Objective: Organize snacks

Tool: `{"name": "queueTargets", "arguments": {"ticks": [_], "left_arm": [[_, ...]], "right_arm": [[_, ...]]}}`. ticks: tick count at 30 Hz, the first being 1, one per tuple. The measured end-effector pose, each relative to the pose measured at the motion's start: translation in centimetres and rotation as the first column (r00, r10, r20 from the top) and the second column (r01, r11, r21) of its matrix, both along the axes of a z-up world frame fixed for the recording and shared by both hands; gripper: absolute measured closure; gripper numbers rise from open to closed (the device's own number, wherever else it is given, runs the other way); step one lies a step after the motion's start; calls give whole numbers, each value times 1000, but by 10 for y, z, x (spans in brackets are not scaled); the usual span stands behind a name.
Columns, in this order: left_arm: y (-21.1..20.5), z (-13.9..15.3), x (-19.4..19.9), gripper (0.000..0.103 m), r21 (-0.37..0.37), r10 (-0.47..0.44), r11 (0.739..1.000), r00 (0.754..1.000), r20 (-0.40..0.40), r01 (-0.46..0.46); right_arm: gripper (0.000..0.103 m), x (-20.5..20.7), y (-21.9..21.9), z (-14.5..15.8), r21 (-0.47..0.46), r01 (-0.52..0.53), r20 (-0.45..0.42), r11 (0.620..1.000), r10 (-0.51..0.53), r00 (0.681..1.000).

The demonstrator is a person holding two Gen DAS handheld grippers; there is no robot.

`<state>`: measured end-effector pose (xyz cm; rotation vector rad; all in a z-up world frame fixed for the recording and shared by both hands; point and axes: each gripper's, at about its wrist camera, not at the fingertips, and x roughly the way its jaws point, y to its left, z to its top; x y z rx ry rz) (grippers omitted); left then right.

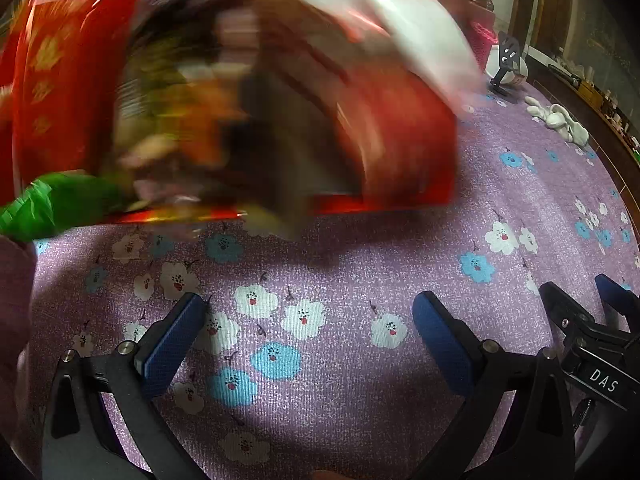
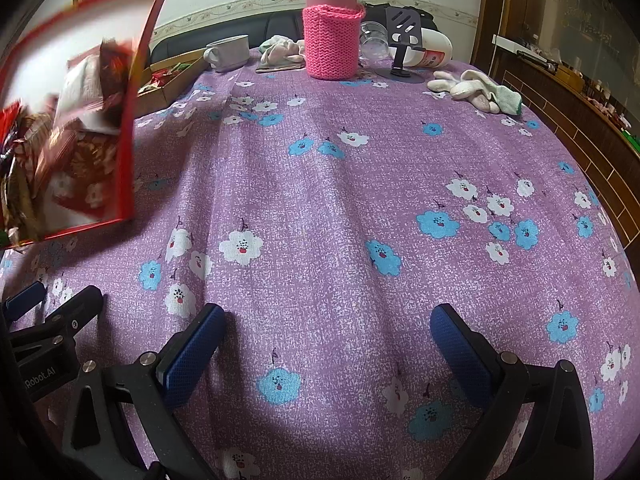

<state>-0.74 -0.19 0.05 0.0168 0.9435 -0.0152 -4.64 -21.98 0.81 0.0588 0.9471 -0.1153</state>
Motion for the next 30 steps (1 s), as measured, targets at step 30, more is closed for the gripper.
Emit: {"name": "queueTargets", "arguments": {"ticks": [30], "left_arm": [[2,3,-1,0,-1,-1,1000,1000,1,1]], "right_arm": [[0,2,1,0,1,-2,1,1000,2,1000]]}}
